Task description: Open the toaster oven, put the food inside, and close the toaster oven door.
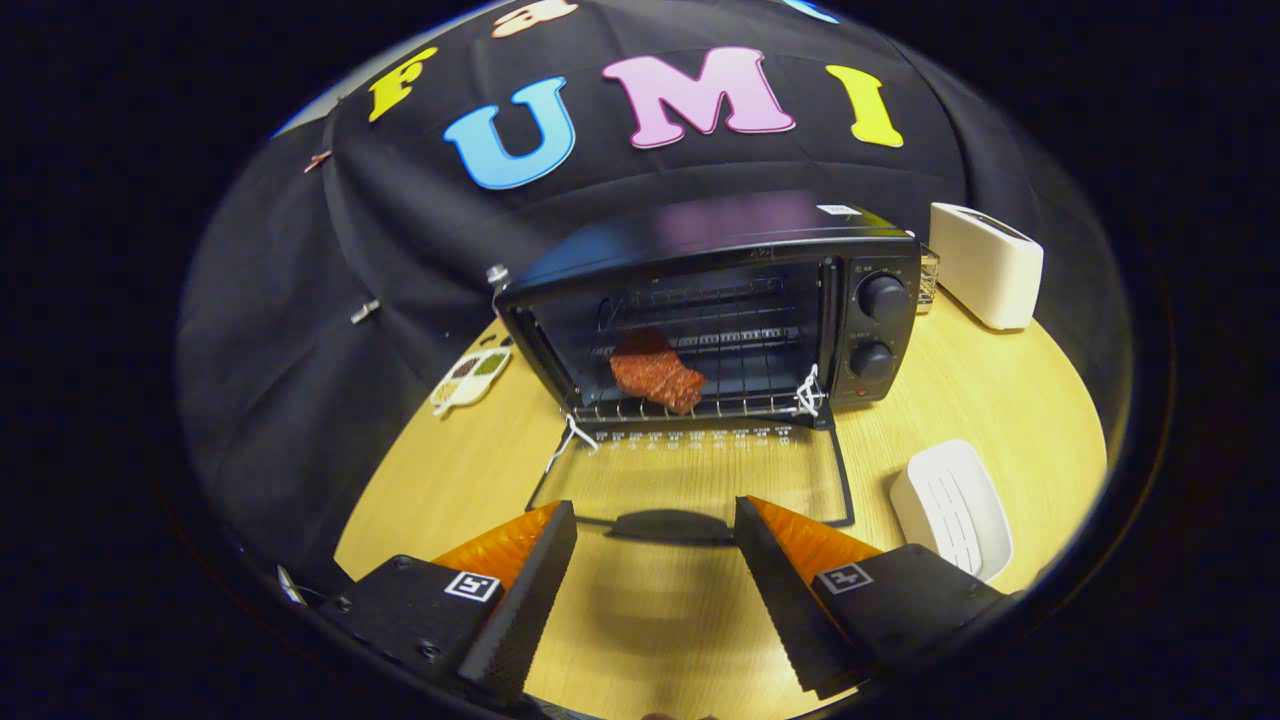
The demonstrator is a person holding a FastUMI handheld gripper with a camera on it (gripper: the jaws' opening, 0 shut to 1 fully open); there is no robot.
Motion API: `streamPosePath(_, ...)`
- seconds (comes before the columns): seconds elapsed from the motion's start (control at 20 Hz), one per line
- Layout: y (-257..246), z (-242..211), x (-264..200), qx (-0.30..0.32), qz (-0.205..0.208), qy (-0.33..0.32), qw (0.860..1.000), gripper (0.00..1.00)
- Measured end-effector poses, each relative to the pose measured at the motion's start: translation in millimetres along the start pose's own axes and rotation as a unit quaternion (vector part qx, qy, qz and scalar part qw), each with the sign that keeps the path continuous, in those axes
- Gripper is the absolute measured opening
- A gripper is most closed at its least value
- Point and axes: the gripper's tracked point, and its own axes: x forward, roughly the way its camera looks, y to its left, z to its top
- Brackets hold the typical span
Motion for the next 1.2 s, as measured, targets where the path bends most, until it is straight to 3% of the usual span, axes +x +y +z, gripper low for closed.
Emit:
streamPosePath(0.4, -12.9, -60.7, -8.7, -0.039, -0.032, 0.053, 0.997, 0.99)
streamPosePath(0.8, -33.7, -79.5, 20.0, -0.068, -0.089, 0.078, 0.991, 0.99)
streamPosePath(1.2, -34.9, -70.8, 59.8, -0.04, -0.089, 0.086, 0.991, 0.99)
